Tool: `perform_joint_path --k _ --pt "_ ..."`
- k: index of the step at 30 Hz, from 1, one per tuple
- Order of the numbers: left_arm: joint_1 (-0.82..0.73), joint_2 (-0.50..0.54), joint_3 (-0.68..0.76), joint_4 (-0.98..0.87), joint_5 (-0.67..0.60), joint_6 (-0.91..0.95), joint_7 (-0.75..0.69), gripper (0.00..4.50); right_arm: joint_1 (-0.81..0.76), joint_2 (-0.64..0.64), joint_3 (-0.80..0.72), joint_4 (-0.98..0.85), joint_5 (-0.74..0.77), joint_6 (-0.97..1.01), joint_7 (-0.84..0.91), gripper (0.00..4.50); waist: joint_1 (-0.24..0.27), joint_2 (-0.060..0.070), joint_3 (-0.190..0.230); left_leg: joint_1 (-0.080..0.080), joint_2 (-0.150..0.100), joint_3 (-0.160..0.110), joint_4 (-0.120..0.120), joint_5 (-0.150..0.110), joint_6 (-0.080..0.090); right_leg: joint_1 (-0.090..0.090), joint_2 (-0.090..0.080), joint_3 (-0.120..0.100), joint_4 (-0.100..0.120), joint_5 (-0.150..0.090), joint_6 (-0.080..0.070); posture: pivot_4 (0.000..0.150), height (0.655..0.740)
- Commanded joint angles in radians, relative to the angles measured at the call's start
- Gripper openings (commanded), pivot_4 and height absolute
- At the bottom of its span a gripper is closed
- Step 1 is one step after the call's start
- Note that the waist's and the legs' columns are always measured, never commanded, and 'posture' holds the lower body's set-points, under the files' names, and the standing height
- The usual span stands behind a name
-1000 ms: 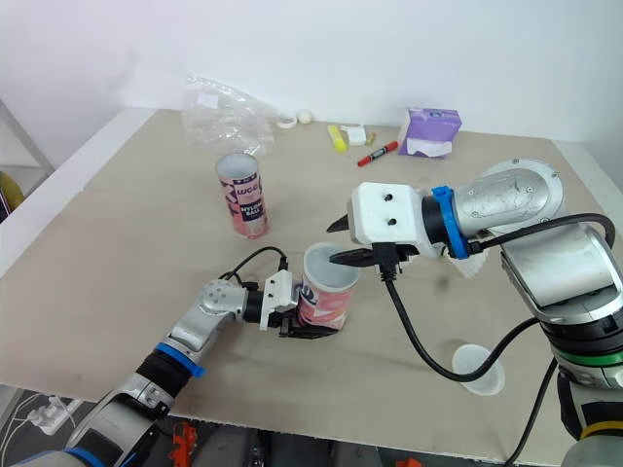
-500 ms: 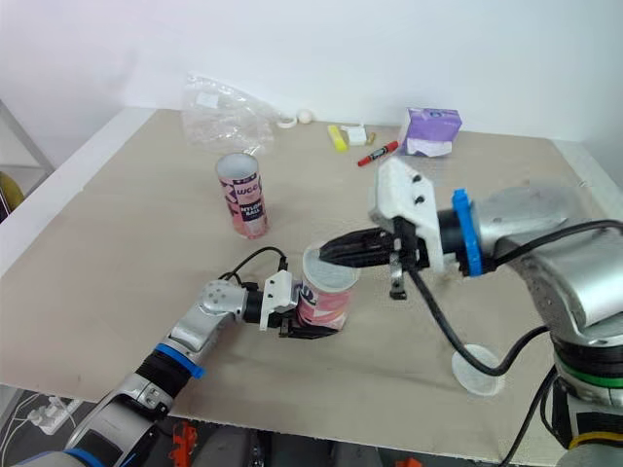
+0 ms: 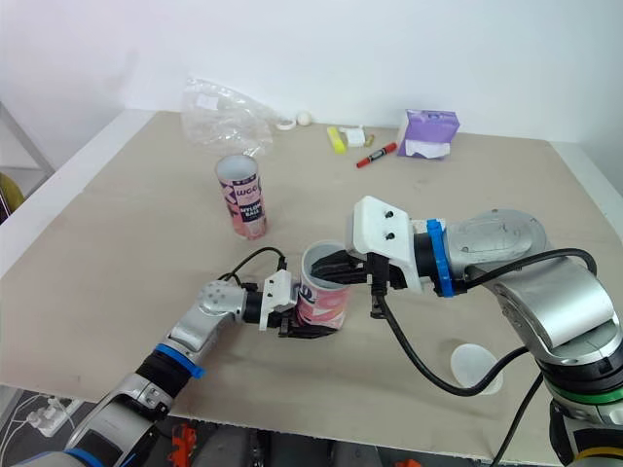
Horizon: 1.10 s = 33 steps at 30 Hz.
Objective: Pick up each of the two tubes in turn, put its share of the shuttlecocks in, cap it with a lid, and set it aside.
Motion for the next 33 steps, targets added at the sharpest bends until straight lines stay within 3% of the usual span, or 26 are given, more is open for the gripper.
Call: perform_joint_path --k 1,14,24,33 --pt "0.011 0.006 -0.008 0.013 0.021 0.011 0.003 2.87 0.028 -0.026 0.093 0.033 -0.061 0.036 -0.001 0.26 0.0 -0.001 -0.002 0.0 0.0 0.0 0.0 0.0 0.0 0.0 0.0 0.0 0.0 0.0 0.0 0.15 0.74" --pt "0.005 0.006 -0.007 -0.003 0.016 0.015 0.0 2.87 -0.022 -0.004 0.178 0.067 -0.1 0.104 -0.027 0.26 -0.005 -0.003 -0.005 0.013 0.001 0.001 -0.005 -0.001 -0.001 0.004 -0.001 -0.001 0.0 -0.001 -0.001 0.15 0.74" --pt "0.001 0.004 -0.009 -0.005 0.018 0.013 -0.009 2.87 -0.044 0.034 0.2 0.063 -0.086 0.164 -0.049 0.26 -0.011 -0.003 -0.005 0.014 0.004 0.001 -0.005 -0.001 -0.001 0.004 -0.002 -0.005 0.0 -0.001 -0.002 0.15 0.74" --pt "0.007 0.007 -0.012 -0.003 0.023 0.001 -0.014 2.87 -0.145 -0.01 0.184 0.18 -0.158 0.105 -0.003 0.26 -0.014 -0.003 -0.005 0.013 0.004 0.001 -0.005 -0.001 -0.002 0.003 -0.005 -0.01 -0.001 -0.001 -0.002 0.15 0.74"
